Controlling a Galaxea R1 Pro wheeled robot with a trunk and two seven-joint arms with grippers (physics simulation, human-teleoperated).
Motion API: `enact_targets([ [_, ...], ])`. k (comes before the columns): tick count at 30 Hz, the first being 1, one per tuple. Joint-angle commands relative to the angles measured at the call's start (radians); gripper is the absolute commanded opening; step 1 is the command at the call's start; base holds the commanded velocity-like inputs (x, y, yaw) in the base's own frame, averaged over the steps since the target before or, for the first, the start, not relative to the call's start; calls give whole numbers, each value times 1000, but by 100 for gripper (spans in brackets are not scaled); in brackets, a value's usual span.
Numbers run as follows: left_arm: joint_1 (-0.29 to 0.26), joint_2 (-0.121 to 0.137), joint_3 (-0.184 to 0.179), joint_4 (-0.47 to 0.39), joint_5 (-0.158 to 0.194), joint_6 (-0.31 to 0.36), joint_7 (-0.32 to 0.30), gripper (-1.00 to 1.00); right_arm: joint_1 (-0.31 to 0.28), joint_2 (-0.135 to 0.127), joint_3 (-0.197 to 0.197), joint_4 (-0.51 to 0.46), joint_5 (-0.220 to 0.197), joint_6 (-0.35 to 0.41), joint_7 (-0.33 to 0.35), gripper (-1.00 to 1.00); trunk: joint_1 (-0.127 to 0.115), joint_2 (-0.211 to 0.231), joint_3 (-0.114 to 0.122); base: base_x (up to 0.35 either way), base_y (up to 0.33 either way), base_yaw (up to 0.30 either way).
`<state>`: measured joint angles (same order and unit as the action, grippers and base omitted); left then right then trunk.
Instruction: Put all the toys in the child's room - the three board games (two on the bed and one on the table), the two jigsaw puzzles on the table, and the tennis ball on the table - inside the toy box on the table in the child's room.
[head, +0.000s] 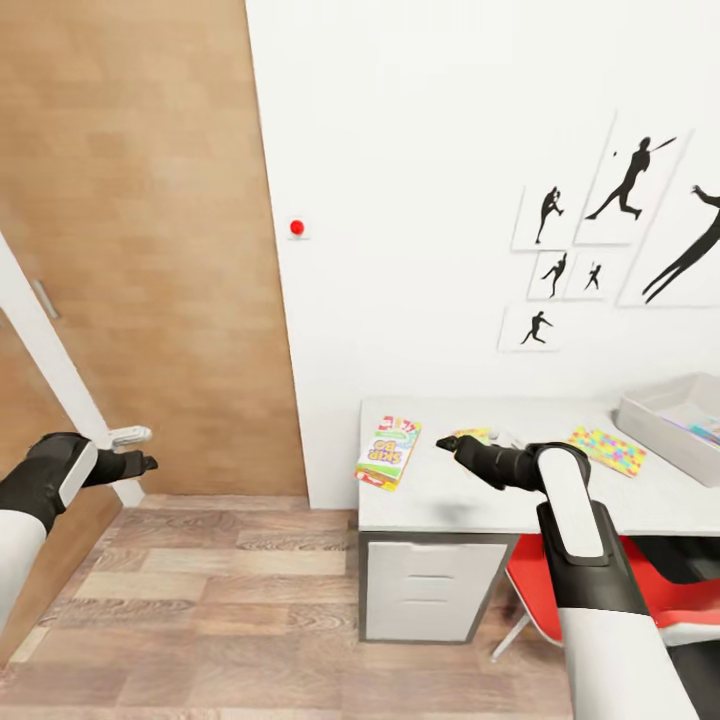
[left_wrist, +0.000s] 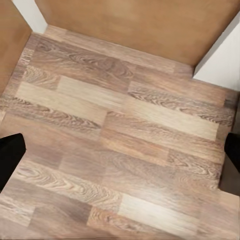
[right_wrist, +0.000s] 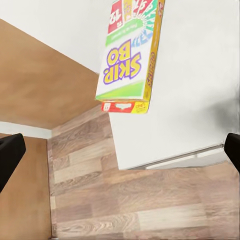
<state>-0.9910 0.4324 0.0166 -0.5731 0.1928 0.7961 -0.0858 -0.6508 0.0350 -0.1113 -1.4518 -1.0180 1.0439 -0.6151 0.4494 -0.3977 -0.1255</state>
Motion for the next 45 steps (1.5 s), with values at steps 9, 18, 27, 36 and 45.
enact_targets([
  [9, 2, 7, 3, 0, 2, 4, -6, 100, -5, -1, 17, -1, -13, 3, -92, 100, 1, -2, -8, 1, 61, 272],
  [18, 18, -1, 3, 1, 3, -12, -12, 100, -8, -6, 31, -1, -12, 0, -99, 100, 1, -2, -10, 189, 61, 57],
  [27, 20, -2, 3, 1, 2, -10, -321, 100, -8, -15, 31, 8, -10, 0, -101, 100, 1, -2, -10, 212, -51, 1],
  [36, 19, 4, 8, 1, 2, 28, -676, 100, -11, -14, 32, 3, -11, 2, -154, 100, 1, -2, -10, 14, -3, 0],
  [45, 18, 2, 5, 1, 2, 38, -736, 100, -11, -13, 35, 3, -18, 3, -277, 100, 1, -2, -10, 58, 100, 0],
])
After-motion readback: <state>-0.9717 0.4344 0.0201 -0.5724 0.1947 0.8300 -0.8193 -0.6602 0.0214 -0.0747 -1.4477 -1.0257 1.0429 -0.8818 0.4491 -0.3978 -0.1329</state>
